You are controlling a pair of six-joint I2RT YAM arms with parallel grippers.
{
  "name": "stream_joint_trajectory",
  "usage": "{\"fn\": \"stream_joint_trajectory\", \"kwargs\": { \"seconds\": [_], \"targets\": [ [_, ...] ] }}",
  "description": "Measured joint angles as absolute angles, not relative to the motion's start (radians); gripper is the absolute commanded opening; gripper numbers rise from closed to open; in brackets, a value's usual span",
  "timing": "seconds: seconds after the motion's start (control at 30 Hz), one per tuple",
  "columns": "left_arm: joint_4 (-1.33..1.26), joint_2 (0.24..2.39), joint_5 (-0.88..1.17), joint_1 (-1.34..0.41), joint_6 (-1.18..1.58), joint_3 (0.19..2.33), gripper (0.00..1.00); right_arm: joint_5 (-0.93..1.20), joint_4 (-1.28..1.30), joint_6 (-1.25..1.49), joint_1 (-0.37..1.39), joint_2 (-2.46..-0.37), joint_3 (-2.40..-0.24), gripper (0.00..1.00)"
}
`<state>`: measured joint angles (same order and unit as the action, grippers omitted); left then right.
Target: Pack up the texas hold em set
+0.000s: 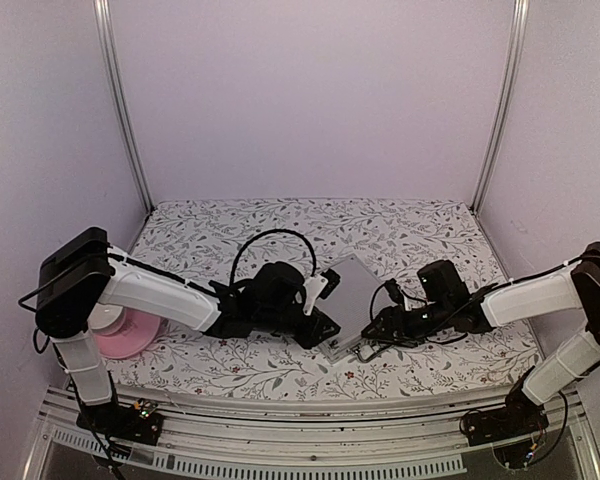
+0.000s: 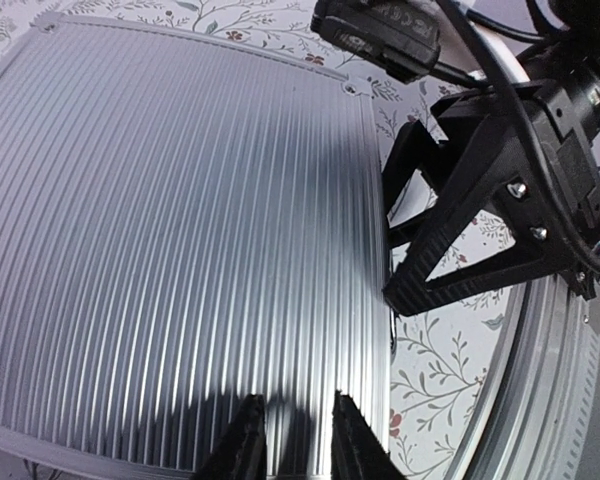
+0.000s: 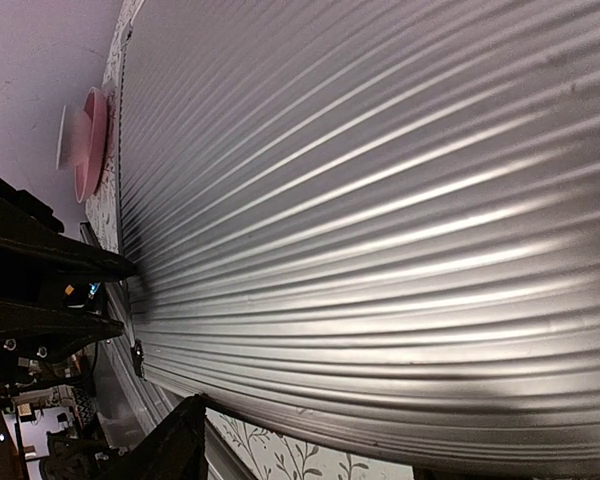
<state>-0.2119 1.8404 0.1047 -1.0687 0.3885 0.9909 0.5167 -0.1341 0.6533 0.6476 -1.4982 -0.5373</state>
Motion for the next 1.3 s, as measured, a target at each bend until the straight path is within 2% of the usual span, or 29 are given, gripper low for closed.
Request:
{"fn": "stream_joint_trajectory", "kwargs": {
  "seconds": [0.5, 0.83, 1.3],
  "targets": [
    [-0.223, 1.833, 0.100, -1.069, 0.389, 0.977, 0.23, 0.434, -0.041, 0.635, 0.676, -1.470, -0.572, 0.67],
    [-0.224, 1.831, 0.100, -1.069, 0.389, 0.973, 0.23, 0.395, 0.031, 0.609, 0.687, -1.444, -0.562, 0.61],
    [-0.224, 1.829, 0.099, -1.069, 0.390, 0.972, 0.23, 0.403, -0.015, 0.579, 0.687, -1.459, -0.545, 0.53]
  ]
}}
